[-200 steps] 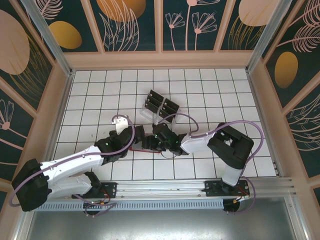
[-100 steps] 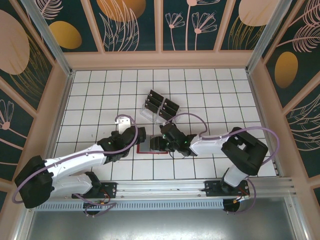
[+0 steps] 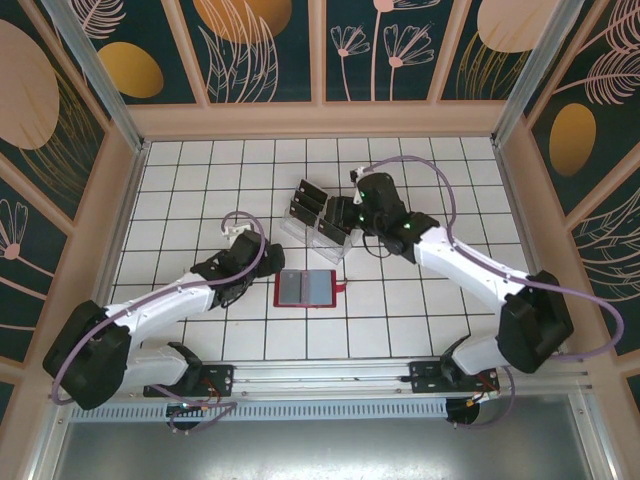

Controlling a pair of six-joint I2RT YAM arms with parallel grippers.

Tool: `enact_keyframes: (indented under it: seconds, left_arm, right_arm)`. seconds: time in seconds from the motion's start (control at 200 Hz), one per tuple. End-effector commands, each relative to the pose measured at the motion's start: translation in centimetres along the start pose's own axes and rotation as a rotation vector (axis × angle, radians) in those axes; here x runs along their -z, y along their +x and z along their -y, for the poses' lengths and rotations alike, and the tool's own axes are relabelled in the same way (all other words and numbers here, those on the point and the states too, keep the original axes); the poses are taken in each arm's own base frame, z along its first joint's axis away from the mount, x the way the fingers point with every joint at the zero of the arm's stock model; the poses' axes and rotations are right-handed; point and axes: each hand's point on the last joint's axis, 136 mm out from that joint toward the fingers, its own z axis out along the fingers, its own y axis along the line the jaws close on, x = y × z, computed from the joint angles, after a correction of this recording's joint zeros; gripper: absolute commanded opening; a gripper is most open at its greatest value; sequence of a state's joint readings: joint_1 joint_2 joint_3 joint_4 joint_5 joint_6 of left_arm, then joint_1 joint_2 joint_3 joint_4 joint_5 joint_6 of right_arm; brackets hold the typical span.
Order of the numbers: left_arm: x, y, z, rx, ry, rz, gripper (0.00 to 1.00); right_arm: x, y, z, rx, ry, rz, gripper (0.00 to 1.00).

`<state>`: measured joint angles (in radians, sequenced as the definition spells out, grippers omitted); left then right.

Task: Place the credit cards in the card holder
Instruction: Pick up the credit card from the storage box.

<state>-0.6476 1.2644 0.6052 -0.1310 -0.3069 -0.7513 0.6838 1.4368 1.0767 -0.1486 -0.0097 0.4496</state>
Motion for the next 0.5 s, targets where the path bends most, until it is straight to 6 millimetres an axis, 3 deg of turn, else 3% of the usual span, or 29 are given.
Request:
enact_keyframes:
  seconds: [0.0,0.29,0.495]
  left_arm:
    - [-0.3,-1.2,2.5,-0.005,0.115,-0.034,0.99]
    - [-1.0,-1.5,2.9,0.005,0.145,-0.062,0.99]
    - [-1.2,-1.0,2.6,0.009,0.145,-0.071,0.99]
  right_arm:
    - [-1.8,2.0,2.6,0.152,0.142,-0.130,0.43]
    - [-5.5,3.8,3.3,0.300,0.255,-0.241,0.33]
    - [-7.1,5.0,3.8,0.378,0.334,-0.281,0.32]
